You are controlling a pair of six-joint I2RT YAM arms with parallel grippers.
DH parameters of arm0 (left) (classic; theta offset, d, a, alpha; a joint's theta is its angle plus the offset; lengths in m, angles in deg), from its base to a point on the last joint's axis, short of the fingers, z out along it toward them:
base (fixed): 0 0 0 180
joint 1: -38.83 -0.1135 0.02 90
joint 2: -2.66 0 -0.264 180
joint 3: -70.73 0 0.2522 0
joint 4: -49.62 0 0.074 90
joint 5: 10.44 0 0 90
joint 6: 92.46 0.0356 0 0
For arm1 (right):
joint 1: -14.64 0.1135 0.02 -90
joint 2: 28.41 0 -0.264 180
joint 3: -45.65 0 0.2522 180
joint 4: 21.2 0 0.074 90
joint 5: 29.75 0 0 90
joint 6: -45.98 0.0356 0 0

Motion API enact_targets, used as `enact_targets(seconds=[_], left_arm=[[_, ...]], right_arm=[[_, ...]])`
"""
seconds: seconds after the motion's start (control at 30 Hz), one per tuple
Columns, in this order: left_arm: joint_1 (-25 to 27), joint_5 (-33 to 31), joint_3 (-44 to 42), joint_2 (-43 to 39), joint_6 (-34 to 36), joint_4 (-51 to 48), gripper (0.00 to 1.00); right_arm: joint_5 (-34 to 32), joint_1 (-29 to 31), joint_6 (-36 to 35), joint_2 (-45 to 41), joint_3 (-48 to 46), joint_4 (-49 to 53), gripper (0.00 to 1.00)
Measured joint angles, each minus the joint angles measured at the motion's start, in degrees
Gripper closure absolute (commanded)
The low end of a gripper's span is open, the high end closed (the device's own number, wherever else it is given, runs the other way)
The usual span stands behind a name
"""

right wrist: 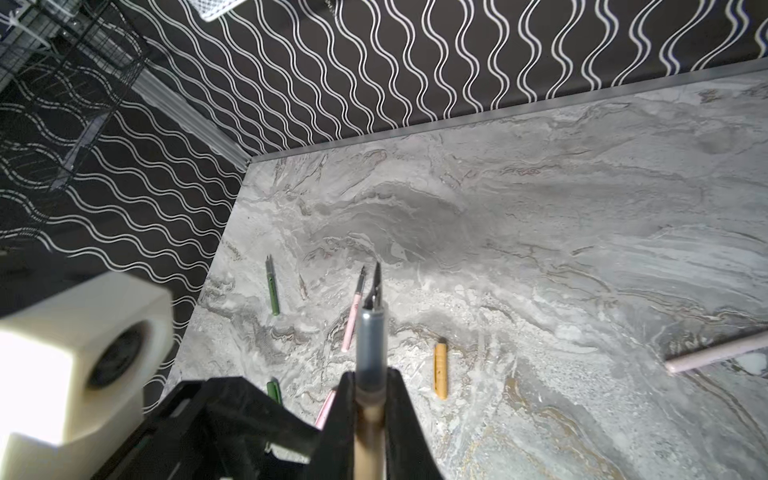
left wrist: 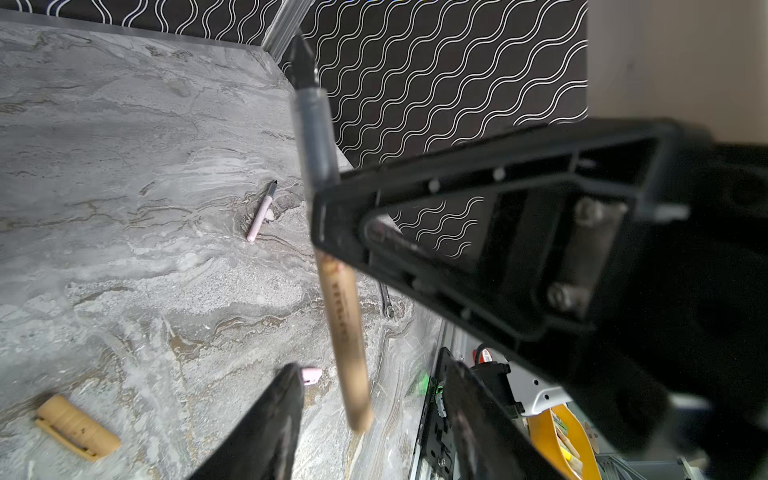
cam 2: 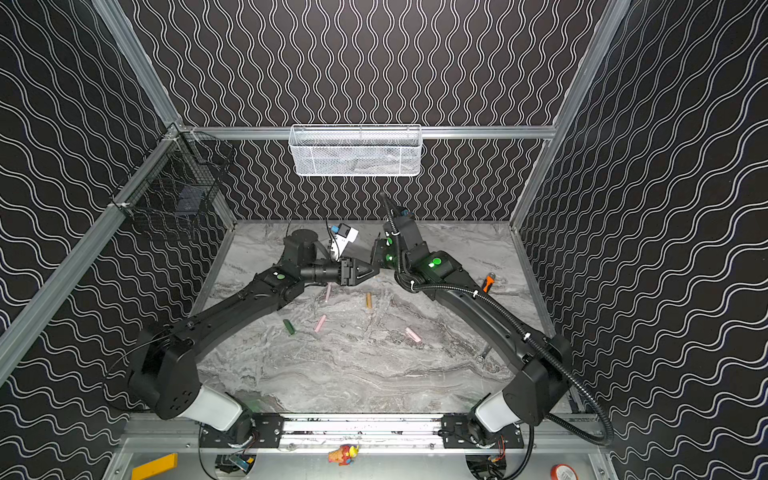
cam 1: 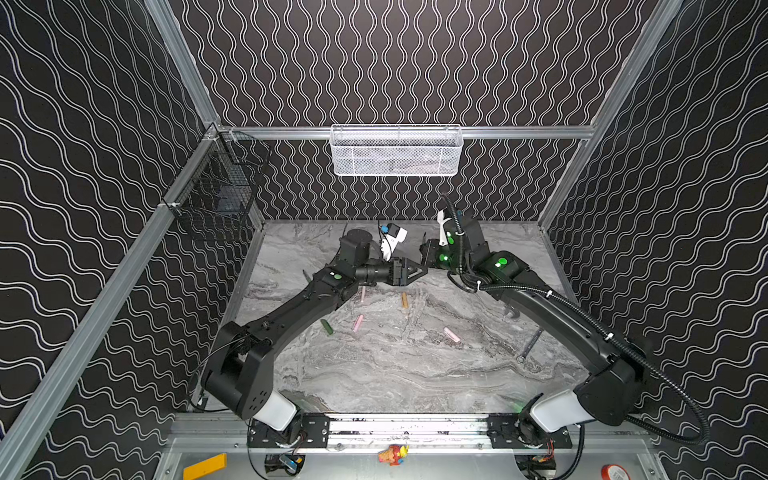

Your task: Insert the pens into the pen caps

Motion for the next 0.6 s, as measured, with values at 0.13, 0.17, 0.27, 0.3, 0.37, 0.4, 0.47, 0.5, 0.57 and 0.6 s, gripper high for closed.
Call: enact_targets(seconds=[0.13, 0.17, 0.27, 0.3, 0.37, 0.4, 0.47, 0.5, 0.57, 0.6], left_arm=[[0.0, 0.0, -0.2, 0.0, -0.1, 0.8, 0.55], [0.0, 0.0, -0.3, 0.0, -0.1, 1.0, 0.57], [0.0, 0.0, -0.4, -0.1, -0.2, 1.0, 0.62], [0.0, 0.0, -0.4, -0.1, -0.3, 1.0, 0.64], [0.0, 0.0, -0.4, -0.1, -0.3, 1.2, 0.68], [0.0, 0.0, -0.5, -0.1, -0.4, 1.2, 0.72], [0.0, 0.0, -0.6, -0.1, -0.4, 1.2, 0.78], [0.0, -0.2, -0.7, -0.3, -0.4, 1.2, 0.82], [0.0, -1.3, -0.8, -0.5, -1.4, 0.7, 0.87], [-0.1, -1.5, -0.9, -0.5, -1.4, 0.8, 0.89]], right_arm=[[0.1, 0.7, 0.2, 0.1, 0.5, 0.0, 0.93], [0.1, 0.8, 0.3, 0.1, 0.5, -0.1, 0.93], [0.5, 1.1, 0.7, 0.1, 0.5, -0.1, 0.93], [0.8, 1.2, 1.0, 0.1, 0.5, -0.1, 0.93], [1.0, 1.4, 1.4, 0.0, 0.6, -0.1, 0.93], [1.0, 1.5, 1.5, 0.0, 0.6, -0.1, 0.93], [1.2, 1.6, 1.6, 0.0, 0.6, -0.2, 0.93], [1.4, 1.7, 1.7, 0.0, 0.7, -0.2, 0.93], [1.4, 1.7, 1.7, 0.0, 0.9, -0.2, 0.88], [1.4, 1.8, 1.7, 0.0, 1.1, -0.1, 0.82]])
